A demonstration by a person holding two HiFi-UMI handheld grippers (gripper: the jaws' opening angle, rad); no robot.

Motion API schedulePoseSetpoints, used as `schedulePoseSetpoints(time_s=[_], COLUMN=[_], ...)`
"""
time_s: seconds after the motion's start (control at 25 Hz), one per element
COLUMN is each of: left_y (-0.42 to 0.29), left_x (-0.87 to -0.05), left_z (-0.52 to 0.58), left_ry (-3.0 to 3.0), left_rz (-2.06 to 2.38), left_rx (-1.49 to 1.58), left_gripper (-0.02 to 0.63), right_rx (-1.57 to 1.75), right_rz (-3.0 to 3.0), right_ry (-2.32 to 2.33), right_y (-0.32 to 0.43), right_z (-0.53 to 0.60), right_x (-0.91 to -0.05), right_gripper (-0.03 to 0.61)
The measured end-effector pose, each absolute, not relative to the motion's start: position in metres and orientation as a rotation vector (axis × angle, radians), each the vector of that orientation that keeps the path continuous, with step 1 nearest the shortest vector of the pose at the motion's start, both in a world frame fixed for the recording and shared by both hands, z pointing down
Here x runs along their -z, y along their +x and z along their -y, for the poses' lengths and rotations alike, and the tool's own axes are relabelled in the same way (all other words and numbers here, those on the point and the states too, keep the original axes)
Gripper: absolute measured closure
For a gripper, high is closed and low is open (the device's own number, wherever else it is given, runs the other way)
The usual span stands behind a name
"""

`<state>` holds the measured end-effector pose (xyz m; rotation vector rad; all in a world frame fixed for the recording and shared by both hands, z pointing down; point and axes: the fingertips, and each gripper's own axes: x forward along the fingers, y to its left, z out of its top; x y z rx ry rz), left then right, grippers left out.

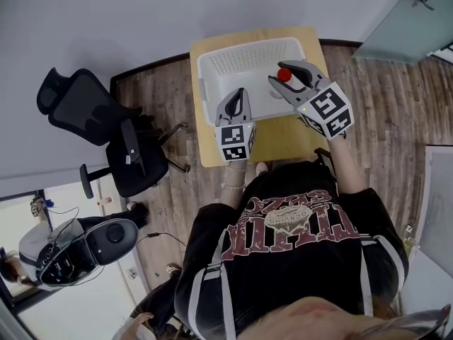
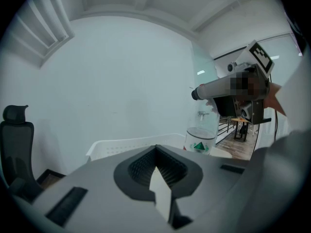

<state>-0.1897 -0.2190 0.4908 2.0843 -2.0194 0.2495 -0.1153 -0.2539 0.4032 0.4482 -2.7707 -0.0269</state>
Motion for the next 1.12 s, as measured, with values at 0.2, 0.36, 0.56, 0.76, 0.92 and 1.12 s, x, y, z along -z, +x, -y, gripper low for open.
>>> schedulePoseSetpoints(time_s=[0.2, 0.36, 0.56, 0.76, 0.92, 1.12], left_y=[-0.189, -0.187, -0.186, -0.186, -0.187, -0.187], left_x=[-0.491, -0.491, -0.490, -0.490, -0.492, -0.491], left_z=[0.217, 0.216, 0.214, 0.214, 0.215, 0.217], left_ry=[2.096, 2.100, 2.108, 2.118, 2.119, 2.136], left_rz=[2.015, 2.013, 2.013, 2.004, 2.003, 1.990], left_rx=[-0.248, -0.248, -0.250, -0.251, -0.259, -0.258], left_gripper=[0.568, 0.568, 0.568, 0.568, 0.568, 0.568], right_rx=[0.036, 0.042, 0.057, 0.060, 0.039, 0.027], right_rz=[2.783, 2.791, 2.816, 2.831, 2.852, 2.861], right_ry=[0.450, 0.447, 0.443, 0.461, 0.470, 0.491], right_y=[-0.111, -0.108, -0.102, -0.096, -0.092, -0.088], right_z=[0.246, 0.238, 0.226, 0.217, 0.213, 0.209], right_x=[-0.392, -0.385, -0.371, -0.361, -0.354, -0.347], right_gripper=[0.413, 0.413, 0.413, 0.413, 0.413, 0.413])
